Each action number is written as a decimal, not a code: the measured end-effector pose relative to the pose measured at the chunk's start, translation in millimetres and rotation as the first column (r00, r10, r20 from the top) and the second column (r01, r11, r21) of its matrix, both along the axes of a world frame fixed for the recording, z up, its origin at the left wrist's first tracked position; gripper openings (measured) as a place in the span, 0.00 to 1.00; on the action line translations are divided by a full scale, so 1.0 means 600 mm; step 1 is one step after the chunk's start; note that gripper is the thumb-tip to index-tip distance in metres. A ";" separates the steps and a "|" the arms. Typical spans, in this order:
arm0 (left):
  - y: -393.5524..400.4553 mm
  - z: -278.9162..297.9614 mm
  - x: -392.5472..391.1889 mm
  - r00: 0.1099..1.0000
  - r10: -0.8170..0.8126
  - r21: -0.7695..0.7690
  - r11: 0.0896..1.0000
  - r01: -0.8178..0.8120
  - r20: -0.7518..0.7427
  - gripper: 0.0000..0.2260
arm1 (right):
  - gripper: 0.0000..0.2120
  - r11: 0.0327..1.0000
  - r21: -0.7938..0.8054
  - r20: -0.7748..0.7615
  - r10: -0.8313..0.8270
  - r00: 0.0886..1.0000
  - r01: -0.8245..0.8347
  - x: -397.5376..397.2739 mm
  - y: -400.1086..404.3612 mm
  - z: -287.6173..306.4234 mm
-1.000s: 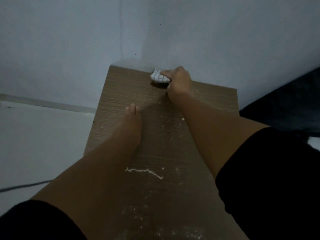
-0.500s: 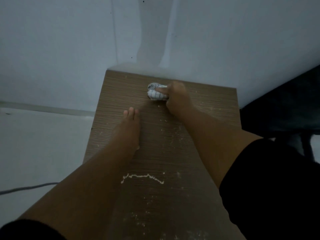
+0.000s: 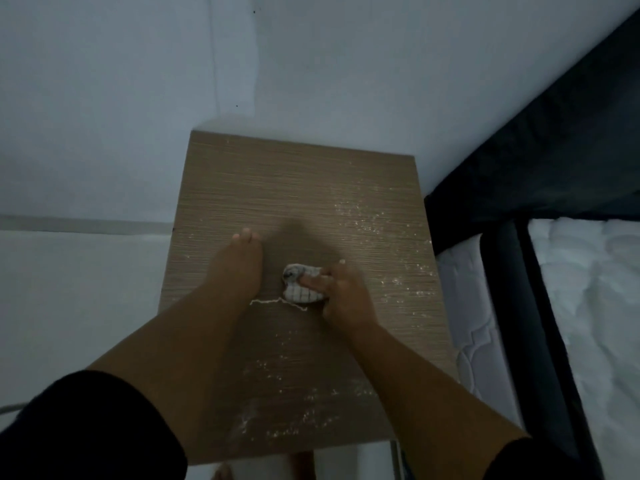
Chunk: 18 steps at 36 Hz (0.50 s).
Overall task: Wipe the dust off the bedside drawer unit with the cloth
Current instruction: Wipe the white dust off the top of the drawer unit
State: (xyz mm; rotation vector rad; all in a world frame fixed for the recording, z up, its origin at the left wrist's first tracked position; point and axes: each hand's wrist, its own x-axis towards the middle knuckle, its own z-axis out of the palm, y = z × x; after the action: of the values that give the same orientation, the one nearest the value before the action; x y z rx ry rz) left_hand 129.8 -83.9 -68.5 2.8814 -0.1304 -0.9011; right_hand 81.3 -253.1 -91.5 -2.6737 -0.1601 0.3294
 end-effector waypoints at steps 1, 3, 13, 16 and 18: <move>-0.002 0.000 -0.002 1.000 0.000 0.004 1.000 0.000 0.004 0.30 | 0.17 1.000 -0.002 0.016 0.006 1.000 -0.006 -0.004 -0.001 -0.002; -0.006 0.001 -0.003 1.000 0.016 -0.004 1.000 -0.016 0.021 0.28 | 0.17 0.999 -0.018 0.003 0.035 0.999 -0.035 0.000 0.001 0.006; -0.071 0.008 0.060 0.998 0.064 -0.114 0.991 -0.063 0.005 0.42 | 0.18 0.994 0.056 0.130 -0.104 0.986 0.098 0.179 -0.037 0.066; -0.104 0.001 0.085 0.998 0.059 -0.125 0.990 -0.059 0.002 0.43 | 0.16 0.991 0.071 0.160 -0.120 0.980 0.110 0.260 -0.067 0.070; -0.119 -0.002 0.103 0.998 0.050 -0.093 0.994 -0.052 -0.025 0.44 | 0.14 0.981 0.122 0.112 -0.164 0.980 0.150 0.309 -0.079 0.070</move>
State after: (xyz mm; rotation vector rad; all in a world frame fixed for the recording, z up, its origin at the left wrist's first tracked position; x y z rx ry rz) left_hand 191.6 -155.1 -69.5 2.7742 -0.0940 -0.8937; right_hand 267.0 -300.6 -49.7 -2.5747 -0.0037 0.1045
